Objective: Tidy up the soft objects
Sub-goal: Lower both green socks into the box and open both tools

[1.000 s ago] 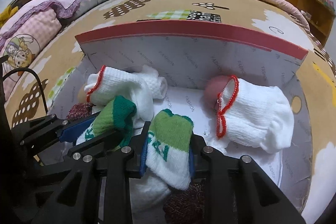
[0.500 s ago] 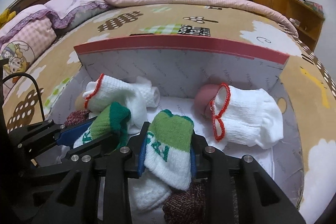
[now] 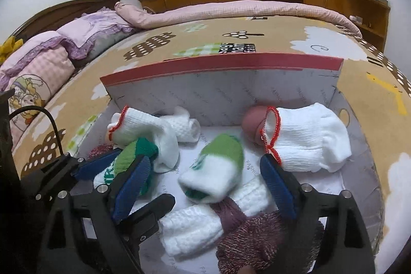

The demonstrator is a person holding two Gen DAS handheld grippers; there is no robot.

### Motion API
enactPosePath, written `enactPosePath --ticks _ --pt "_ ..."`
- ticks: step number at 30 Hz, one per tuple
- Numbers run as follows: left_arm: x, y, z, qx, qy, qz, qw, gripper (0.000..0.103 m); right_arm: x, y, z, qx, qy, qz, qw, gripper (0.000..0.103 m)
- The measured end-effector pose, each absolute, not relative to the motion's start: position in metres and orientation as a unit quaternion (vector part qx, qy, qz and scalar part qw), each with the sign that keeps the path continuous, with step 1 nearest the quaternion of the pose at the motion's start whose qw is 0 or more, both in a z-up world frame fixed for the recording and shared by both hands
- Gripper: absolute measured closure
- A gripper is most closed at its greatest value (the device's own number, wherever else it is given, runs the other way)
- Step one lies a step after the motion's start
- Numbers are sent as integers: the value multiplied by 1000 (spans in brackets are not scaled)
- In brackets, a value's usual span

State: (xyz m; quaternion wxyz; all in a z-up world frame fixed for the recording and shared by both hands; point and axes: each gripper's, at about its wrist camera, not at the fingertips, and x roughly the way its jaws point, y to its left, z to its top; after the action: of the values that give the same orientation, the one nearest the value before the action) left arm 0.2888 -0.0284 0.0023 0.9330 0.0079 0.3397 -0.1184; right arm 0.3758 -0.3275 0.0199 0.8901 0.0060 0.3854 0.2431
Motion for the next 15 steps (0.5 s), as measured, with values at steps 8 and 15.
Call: enactPosePath --ticks 8,15 --pt "289 -28 2 8 339 -118 933 31 375 -327 20 -1 386 240 891 14" --pt "285 -34 11 31 330 -68 941 30 366 -332 34 2 367 227 902 14"
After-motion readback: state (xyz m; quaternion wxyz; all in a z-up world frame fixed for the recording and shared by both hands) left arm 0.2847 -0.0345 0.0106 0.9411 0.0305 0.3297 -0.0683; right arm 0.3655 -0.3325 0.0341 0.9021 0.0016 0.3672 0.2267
